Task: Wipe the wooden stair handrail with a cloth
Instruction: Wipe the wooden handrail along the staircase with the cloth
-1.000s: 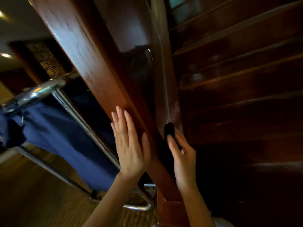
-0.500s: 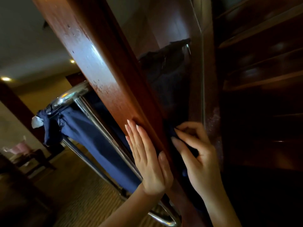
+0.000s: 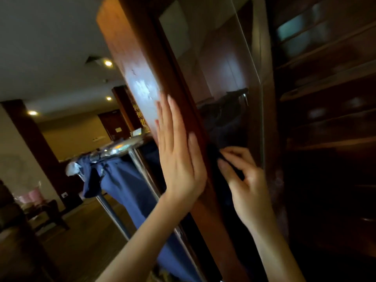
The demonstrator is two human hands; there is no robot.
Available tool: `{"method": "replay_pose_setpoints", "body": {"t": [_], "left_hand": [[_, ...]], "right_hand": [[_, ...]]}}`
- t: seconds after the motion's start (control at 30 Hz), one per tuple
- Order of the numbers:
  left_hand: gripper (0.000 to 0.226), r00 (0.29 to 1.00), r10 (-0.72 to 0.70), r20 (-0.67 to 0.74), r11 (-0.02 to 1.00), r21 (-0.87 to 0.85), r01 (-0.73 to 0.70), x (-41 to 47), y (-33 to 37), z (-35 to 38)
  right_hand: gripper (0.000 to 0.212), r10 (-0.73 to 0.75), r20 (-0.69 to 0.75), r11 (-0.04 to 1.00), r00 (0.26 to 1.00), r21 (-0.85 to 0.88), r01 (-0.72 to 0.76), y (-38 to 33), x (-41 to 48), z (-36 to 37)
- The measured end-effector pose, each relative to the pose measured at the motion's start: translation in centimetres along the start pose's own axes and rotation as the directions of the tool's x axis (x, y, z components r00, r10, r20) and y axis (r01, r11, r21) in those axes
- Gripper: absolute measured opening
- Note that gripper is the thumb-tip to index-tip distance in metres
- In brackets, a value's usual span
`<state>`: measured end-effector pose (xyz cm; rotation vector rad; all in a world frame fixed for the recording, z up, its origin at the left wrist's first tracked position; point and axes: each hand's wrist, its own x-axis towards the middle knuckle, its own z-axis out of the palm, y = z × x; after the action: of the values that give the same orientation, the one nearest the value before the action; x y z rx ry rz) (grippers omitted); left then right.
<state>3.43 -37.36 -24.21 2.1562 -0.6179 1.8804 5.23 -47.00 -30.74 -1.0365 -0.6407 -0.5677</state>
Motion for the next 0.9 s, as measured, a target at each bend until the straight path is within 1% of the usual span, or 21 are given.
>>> {"method": "replay_pose_setpoints", "body": {"t": [0.07,0.13,0.17,0.23,0.37,0.5,0.6,0.7,0.8,0.9], "left_hand": [[0.052,0.996,-0.036,-0.077,0.999,-0.040,0.033,5.0,-0.8,-0.2],[0.053,0.989,-0.082,-0.125,0.997,-0.024,0.079,7.5,-1.3,-0.3],[0.054,0.986,-0.083,-0.145,0.996,-0.003,0.084,8.0,-1.3,-0.3],[0.055,0.987,-0.070,-0.146,0.997,0.018,0.074,8.2,-1.1,-0.2],[0.055,0.990,-0.042,-0.138,0.998,0.046,0.048,7.7,-1.0,-0.1],[0.056,0.991,-0.075,-0.113,0.996,0.042,0.080,7.7,-1.1,0.0],[0.056,0.991,-0.069,-0.116,0.997,0.031,0.073,7.6,-1.3,0.1],[0.056,0.988,-0.077,-0.130,0.997,0.018,0.080,7.6,-1.2,0.1],[0.055,0.987,-0.086,-0.133,0.996,0.013,0.089,7.6,-1.4,0.1],[0.054,0.985,-0.092,-0.143,0.995,-0.041,0.087,7.6,-0.7,0.0]], "right_hand": [[0.021,-0.085,0.027,0.996,0.996,-0.025,0.086,-2.2,3.6,1.4],[0.022,-0.122,0.064,0.992,0.990,-0.013,0.123,-4.6,7.5,3.0],[0.023,-0.145,0.072,0.989,0.987,-0.005,0.146,-5.8,9.4,3.7],[0.025,-0.194,0.075,0.981,0.978,0.024,0.193,-8.1,12.8,5.2],[0.020,-0.264,0.042,0.961,0.963,0.094,0.260,-11.3,16.8,7.5],[0.025,-0.239,0.029,0.970,0.971,0.062,0.237,-10.9,17.0,8.1],[0.025,-0.225,0.034,0.974,0.974,0.030,0.224,-11.2,18.1,8.0],[0.024,-0.263,0.053,0.964,0.963,-0.032,0.265,-11.6,18.5,8.1],[0.022,-0.311,0.011,0.946,0.950,-0.093,0.311,-9.8,16.5,7.9],[0.021,-0.274,0.000,0.960,0.962,-0.049,0.274,-6.7,13.1,6.3]]}}
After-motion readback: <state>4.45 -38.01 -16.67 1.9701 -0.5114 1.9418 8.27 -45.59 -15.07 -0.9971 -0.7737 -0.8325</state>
